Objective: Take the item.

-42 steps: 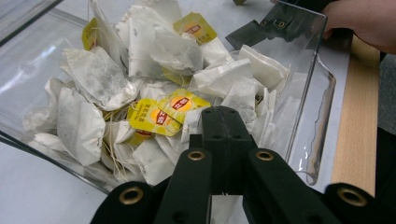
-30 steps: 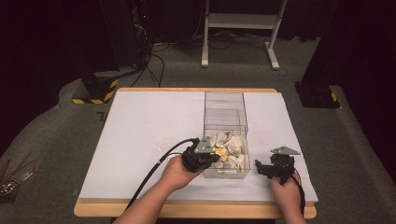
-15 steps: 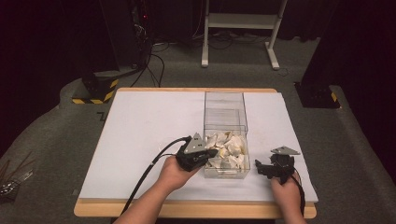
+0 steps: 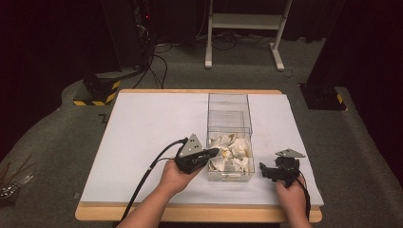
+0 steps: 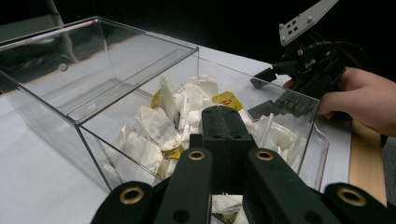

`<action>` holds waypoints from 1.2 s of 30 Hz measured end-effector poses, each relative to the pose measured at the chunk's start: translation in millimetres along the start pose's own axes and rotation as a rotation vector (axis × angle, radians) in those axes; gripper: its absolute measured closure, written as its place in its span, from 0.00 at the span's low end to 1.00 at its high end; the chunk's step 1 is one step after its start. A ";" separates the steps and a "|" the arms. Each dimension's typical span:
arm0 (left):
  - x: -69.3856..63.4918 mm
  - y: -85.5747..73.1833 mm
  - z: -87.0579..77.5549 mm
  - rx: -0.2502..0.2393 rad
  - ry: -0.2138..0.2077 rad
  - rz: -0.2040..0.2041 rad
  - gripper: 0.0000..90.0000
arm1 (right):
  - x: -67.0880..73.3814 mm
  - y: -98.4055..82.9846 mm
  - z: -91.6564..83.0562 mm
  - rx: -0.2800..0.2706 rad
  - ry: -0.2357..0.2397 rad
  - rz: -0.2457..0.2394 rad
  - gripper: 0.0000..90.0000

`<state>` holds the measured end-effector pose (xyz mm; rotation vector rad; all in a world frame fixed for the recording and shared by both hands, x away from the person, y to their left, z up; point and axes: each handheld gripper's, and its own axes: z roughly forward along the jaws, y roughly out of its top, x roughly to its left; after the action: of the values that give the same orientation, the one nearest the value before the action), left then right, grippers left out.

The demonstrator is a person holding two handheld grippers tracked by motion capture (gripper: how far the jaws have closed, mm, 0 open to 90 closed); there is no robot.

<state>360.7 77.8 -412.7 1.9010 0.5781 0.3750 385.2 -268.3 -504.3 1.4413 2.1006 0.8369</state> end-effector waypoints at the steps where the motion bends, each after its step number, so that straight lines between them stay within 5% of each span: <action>1: 0.1 -0.3 -0.7 -0.004 0.000 -0.005 1.00 | 0.0 0.0 0.0 0.000 0.000 0.000 0.09; 18: 0.6 5.7 -12.1 -0.080 0.018 -0.008 1.00 | 0.1 0.0 0.0 0.000 0.000 0.001 0.09; 36: 6.5 14.7 -24.9 -0.103 0.038 -0.007 1.00 | 0.1 0.0 0.0 0.000 0.000 0.001 0.09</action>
<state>356.7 95.9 -389.6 1.7959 0.5794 0.4292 385.1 -268.2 -504.3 1.4423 2.1008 0.8371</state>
